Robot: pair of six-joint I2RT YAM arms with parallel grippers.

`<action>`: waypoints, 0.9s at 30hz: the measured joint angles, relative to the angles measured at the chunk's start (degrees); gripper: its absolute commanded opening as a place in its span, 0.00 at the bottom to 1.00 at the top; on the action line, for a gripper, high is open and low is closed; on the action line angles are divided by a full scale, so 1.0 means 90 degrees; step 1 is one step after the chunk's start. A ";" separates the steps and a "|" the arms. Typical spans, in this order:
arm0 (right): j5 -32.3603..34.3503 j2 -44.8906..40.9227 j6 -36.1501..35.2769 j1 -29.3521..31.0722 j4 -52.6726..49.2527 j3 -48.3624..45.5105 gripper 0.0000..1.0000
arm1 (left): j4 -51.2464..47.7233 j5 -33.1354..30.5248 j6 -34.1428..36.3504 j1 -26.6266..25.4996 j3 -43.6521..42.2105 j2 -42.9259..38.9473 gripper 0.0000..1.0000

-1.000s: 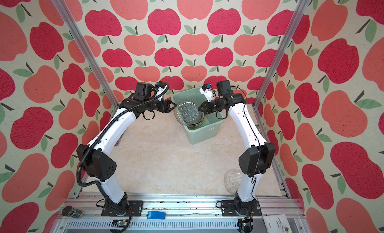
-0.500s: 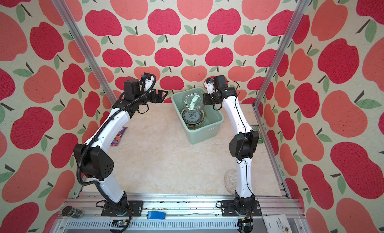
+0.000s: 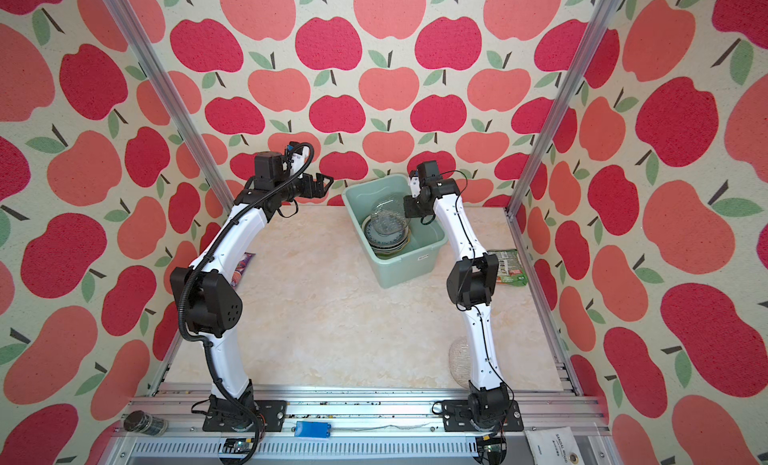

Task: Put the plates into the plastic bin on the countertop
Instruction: 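Lower the glass plate into the bin with the right gripper while the left withdraws, then set the glass plate against the stack and open the right gripper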

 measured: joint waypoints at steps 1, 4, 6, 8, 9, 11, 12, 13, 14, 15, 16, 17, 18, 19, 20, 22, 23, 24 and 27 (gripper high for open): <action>0.0022 0.0000 0.0022 0.0032 0.0053 -0.0053 0.00 | -0.0053 0.0019 0.0002 0.0010 0.0158 0.0104 0.94; 0.0070 0.0056 0.0063 0.0131 0.0102 -0.0146 0.00 | -0.0204 0.0068 0.0002 0.0027 0.0440 0.0318 0.95; 0.0126 0.0131 0.0085 0.0194 0.0141 -0.0168 0.00 | -0.0330 0.0095 0.0002 0.0029 0.0612 0.0432 0.95; 0.0165 0.0204 0.0102 0.0238 0.0168 -0.0185 0.00 | -0.0432 0.0117 0.0002 0.0034 0.0775 0.0534 0.94; 0.0172 0.0248 0.0117 0.0265 0.0172 -0.0185 0.00 | -0.0474 0.0119 0.0000 0.0034 0.0833 0.0573 0.95; 0.0202 0.0330 0.0141 0.0289 0.0197 -0.0185 0.00 | -0.0580 0.0124 0.0000 0.0034 0.0954 0.0636 0.94; 0.0209 0.0364 0.0155 0.0291 0.0216 -0.0185 0.00 | -0.0636 0.0126 0.0002 0.0034 0.1018 0.0651 0.94; 0.0223 0.0391 0.0160 0.0289 0.0233 -0.0197 0.00 | -0.0692 0.0136 0.0002 0.0034 0.1073 0.0665 0.94; 0.0243 0.0410 0.0163 0.0289 0.0233 -0.0197 0.00 | -0.0729 0.0141 0.0000 0.0034 0.1124 0.0673 0.95; 0.0260 0.0423 0.0180 0.0289 0.0240 -0.0197 0.00 | -0.0743 0.0143 0.0002 0.0034 0.1158 0.0680 0.94; 0.0282 0.0427 0.0187 0.0287 0.0257 -0.0197 0.00 | -0.0758 0.0151 0.0000 0.0034 0.1197 0.0682 0.94; 0.0296 0.0432 0.0192 0.0287 0.0262 -0.0197 0.00 | -0.0772 0.0165 0.0000 0.0036 0.1222 0.0690 0.95; 0.0304 0.0435 0.0206 0.0279 0.0265 -0.0197 0.00 | -0.0784 0.0170 0.0000 0.0036 0.1239 0.0695 0.95; 0.0308 0.0437 0.0209 0.0277 0.0272 -0.0197 0.03 | -0.0809 0.0182 0.0000 0.0039 0.1258 0.0699 0.94; 0.0308 0.0442 0.0214 0.0277 0.0284 -0.0197 0.05 | -0.0835 0.0185 0.0000 0.0041 0.1290 0.0716 0.95; 0.0328 0.0454 0.0233 0.0277 0.0311 -0.0197 0.06 | -0.0850 0.0187 0.0000 0.0041 0.1382 0.0777 0.95; 0.0342 0.0461 0.0243 0.0277 0.0321 -0.0197 0.07 | -0.0865 0.0187 0.0000 0.0044 0.1443 0.0816 0.95; 0.0355 0.0469 0.0255 0.0274 0.0335 -0.0199 0.08 | -0.0882 0.0189 0.0000 0.0046 0.1515 0.0860 0.94; 0.0379 0.0486 0.0299 0.0274 0.0384 -0.0209 0.10 | -0.0959 0.0192 0.0002 0.0051 0.1676 0.0976 0.95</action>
